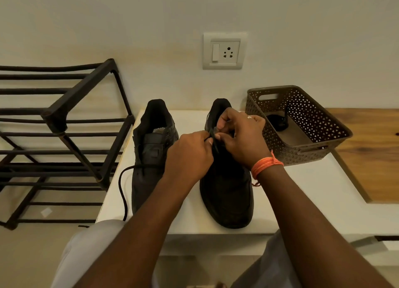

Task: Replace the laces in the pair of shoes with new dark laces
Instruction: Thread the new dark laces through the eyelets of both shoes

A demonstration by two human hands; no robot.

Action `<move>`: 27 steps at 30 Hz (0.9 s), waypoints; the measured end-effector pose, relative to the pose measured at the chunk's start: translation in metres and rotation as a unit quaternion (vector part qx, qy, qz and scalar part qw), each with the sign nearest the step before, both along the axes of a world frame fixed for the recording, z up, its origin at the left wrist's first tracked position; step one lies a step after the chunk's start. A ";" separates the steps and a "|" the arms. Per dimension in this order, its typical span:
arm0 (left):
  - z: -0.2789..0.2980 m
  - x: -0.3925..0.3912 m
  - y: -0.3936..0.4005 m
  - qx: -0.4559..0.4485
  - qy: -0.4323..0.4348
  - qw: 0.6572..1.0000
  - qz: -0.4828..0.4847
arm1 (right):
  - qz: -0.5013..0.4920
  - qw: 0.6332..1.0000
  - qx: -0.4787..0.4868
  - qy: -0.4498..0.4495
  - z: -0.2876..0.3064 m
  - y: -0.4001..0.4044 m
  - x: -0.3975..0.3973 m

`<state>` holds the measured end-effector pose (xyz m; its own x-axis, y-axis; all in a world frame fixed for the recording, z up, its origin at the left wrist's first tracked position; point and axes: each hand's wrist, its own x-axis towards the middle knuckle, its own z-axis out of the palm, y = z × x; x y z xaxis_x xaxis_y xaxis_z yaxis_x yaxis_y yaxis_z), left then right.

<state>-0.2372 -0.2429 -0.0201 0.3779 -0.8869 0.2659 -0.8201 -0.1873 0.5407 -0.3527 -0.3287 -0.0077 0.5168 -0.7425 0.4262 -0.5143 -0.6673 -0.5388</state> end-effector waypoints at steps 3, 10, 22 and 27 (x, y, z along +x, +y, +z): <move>0.000 0.003 0.000 -0.007 0.027 1.000 0.003 | 0.010 0.998 0.043 -0.034 -0.007 0.000 0.000; 0.002 0.009 -0.005 -0.033 0.078 0.996 0.020 | 0.004 0.996 0.068 -0.053 -0.009 0.003 -0.004; -0.002 0.015 -0.009 0.001 0.010 0.999 -0.032 | -0.015 0.998 0.038 -0.039 -0.012 0.009 -0.003; -0.005 0.014 -0.011 -0.068 -0.043 0.997 -0.012 | 0.001 0.998 0.060 -0.021 -0.020 0.004 -0.008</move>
